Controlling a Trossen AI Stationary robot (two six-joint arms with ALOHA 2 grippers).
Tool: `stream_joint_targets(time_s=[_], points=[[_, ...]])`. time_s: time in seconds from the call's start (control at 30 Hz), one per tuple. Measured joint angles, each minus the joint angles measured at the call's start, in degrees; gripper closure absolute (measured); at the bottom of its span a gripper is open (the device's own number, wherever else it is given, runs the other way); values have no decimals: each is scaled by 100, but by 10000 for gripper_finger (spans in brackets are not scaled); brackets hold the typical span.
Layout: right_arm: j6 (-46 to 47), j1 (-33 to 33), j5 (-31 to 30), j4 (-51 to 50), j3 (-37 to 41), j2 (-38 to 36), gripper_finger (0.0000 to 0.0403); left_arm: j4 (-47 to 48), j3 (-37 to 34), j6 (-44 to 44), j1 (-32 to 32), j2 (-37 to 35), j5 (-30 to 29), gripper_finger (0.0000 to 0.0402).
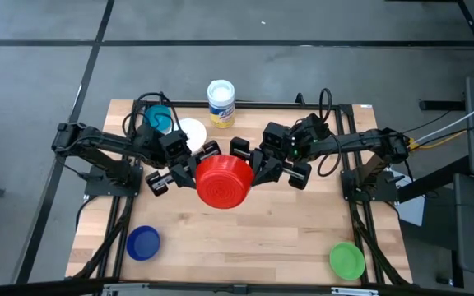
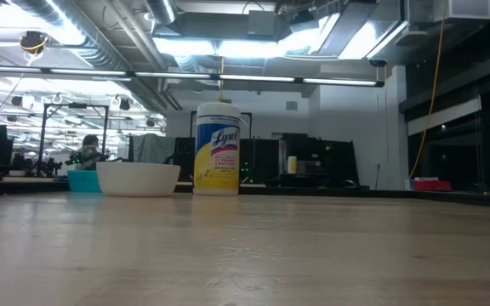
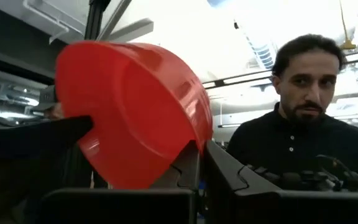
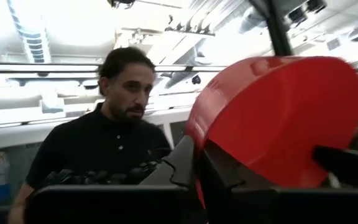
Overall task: Nest bowls inside each other
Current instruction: Stack the red bowl on top of the white bowl
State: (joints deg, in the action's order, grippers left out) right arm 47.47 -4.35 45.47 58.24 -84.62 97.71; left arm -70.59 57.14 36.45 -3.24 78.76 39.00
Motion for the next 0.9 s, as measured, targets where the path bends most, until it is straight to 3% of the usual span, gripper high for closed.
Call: stream_joint_targets(time_s=[0.23,0.43,0.57,0.73,0.83,0.9], points=[[237,-28,-162,276,-4,2,301,3,-7,-82,276,-23,88,400],[352,-14,-266,178,-4,-11,247,-791,-39,163,388,-325,392,400],[158,140,33,-329,-11,-62,227,186,-39,-371,344,-922,644,400],[1,282,398,-769,-29,-99,222,-2,20,-860,181,-1511,571,400],[99,400,340,-808,-24,-92,232,1134,-15,-1202,179,-1779,283,400],[433,410,474,-689,-21,-130,241,2892,-2,-1832,180,-2158,-320,400]])
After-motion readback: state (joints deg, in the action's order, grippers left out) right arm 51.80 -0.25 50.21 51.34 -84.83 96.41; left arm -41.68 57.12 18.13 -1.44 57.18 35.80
